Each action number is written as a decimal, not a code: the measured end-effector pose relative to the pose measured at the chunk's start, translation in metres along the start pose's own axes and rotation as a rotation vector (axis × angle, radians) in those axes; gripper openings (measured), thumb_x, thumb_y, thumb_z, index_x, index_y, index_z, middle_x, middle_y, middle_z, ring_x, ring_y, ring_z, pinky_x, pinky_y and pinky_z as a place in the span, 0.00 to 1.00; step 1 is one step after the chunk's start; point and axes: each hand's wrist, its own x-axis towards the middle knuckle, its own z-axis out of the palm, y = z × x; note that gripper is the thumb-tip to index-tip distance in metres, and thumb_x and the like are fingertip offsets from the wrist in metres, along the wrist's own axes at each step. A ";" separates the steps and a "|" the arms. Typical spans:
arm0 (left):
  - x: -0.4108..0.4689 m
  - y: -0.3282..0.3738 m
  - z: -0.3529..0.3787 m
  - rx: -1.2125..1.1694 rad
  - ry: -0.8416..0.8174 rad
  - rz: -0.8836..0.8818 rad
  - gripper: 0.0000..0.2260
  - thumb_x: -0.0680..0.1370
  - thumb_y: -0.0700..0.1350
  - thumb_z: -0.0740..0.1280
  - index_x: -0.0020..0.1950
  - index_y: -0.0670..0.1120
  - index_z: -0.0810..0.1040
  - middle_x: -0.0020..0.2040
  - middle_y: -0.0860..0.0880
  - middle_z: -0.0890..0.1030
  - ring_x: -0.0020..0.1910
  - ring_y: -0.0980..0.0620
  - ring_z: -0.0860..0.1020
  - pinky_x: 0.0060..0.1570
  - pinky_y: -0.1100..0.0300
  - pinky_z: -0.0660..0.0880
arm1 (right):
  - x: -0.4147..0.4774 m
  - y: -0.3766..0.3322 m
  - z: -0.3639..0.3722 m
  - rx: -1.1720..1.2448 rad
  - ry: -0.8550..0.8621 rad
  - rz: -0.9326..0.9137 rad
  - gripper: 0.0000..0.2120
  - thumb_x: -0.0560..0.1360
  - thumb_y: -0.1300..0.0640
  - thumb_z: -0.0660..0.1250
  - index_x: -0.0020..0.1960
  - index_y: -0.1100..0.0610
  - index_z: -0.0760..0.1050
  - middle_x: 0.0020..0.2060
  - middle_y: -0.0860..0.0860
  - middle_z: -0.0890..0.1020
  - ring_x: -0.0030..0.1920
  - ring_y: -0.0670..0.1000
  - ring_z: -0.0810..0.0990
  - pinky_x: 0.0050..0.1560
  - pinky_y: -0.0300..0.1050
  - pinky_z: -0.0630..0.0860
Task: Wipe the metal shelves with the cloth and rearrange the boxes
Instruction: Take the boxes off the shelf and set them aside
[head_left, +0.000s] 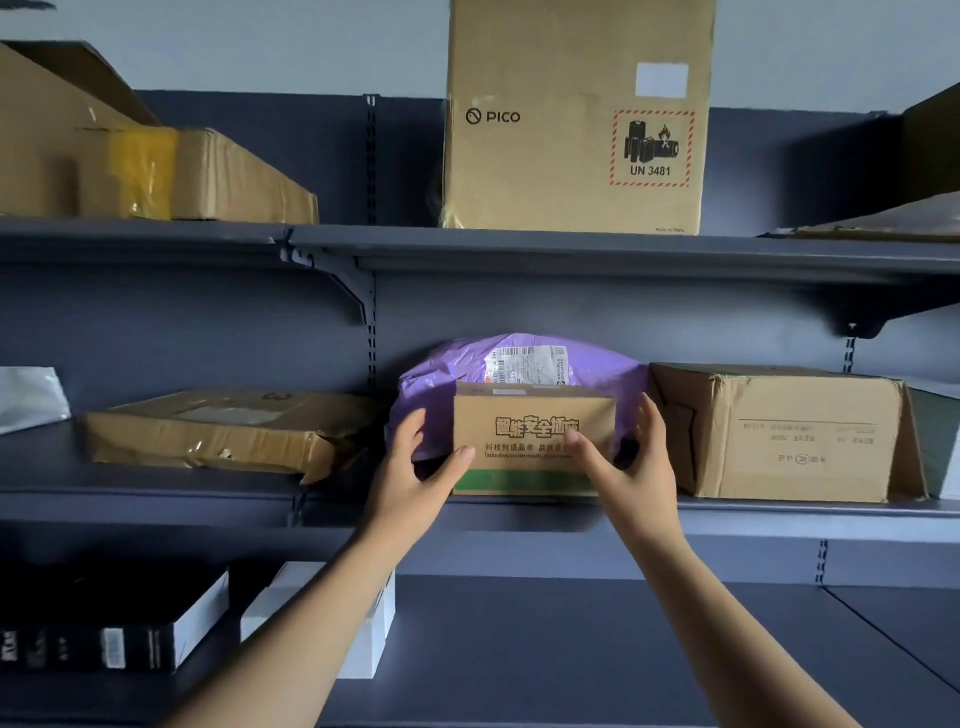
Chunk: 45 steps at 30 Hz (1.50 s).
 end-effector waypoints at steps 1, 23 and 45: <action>-0.004 0.002 -0.006 -0.016 -0.005 0.008 0.44 0.62 0.69 0.72 0.76 0.57 0.66 0.69 0.62 0.71 0.70 0.63 0.69 0.72 0.56 0.66 | -0.006 -0.006 0.001 0.004 0.011 -0.010 0.47 0.69 0.44 0.79 0.81 0.52 0.58 0.76 0.45 0.68 0.73 0.42 0.67 0.65 0.24 0.62; -0.101 -0.011 -0.262 -0.022 -0.027 -0.016 0.26 0.68 0.67 0.69 0.64 0.63 0.73 0.68 0.60 0.76 0.68 0.62 0.72 0.72 0.53 0.68 | -0.206 -0.135 0.196 0.083 -0.277 -0.025 0.45 0.68 0.36 0.74 0.79 0.48 0.62 0.75 0.42 0.70 0.74 0.39 0.67 0.72 0.38 0.63; -0.045 -0.222 -0.225 0.197 -0.166 -0.484 0.57 0.57 0.81 0.68 0.81 0.61 0.55 0.80 0.58 0.59 0.78 0.57 0.60 0.75 0.53 0.60 | -0.193 0.086 0.263 -0.080 -0.460 0.348 0.43 0.70 0.46 0.79 0.78 0.44 0.60 0.70 0.36 0.67 0.72 0.41 0.66 0.65 0.36 0.65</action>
